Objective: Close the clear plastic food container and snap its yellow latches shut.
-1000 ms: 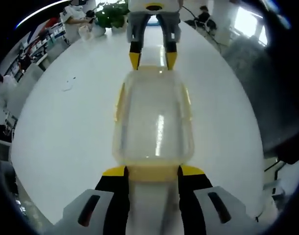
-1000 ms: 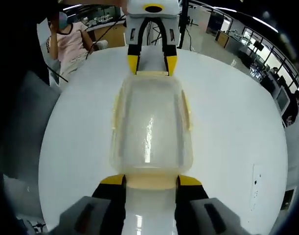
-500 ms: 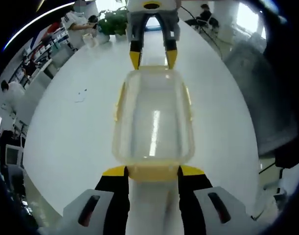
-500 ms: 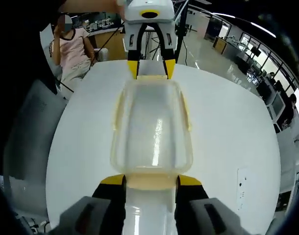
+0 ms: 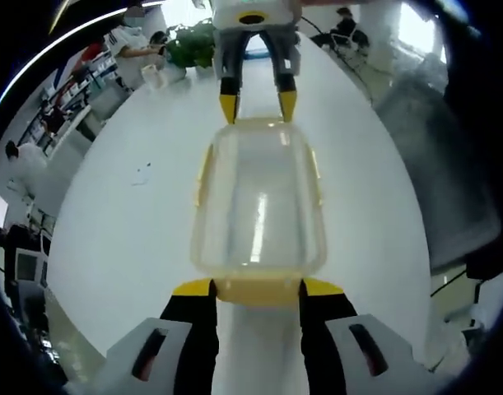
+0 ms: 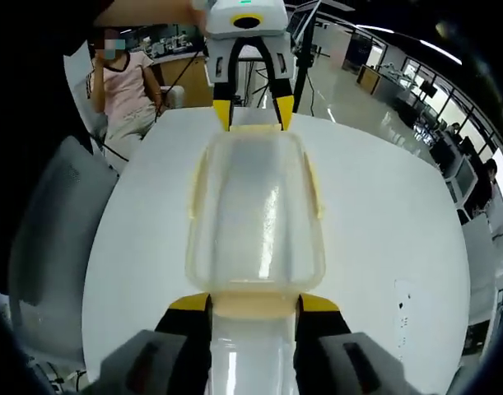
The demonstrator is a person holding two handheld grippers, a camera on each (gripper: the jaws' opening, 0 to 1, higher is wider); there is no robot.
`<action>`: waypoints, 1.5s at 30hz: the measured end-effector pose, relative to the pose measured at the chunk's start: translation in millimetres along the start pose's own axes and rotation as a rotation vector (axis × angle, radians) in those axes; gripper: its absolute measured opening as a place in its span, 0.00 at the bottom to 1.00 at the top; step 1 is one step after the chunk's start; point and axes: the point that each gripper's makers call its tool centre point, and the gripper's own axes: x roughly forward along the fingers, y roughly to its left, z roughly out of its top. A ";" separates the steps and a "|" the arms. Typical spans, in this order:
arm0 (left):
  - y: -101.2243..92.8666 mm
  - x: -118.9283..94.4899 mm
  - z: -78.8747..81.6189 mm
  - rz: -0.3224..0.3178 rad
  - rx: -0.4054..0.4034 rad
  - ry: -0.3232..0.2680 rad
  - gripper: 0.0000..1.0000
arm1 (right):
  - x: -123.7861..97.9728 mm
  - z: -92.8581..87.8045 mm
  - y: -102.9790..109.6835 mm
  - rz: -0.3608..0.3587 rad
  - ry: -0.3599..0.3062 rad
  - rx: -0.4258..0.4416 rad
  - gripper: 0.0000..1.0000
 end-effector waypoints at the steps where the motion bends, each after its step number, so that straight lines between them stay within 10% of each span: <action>1: -0.9 0.6 3.0 -0.003 -0.006 0.000 0.35 | -1.1 -2.3 0.8 -0.002 0.002 -0.006 0.36; 45: -7.4 36.4 66.5 0.038 -0.033 0.062 0.35 | -34.5 -65.0 3.3 -0.012 -0.047 -0.025 0.36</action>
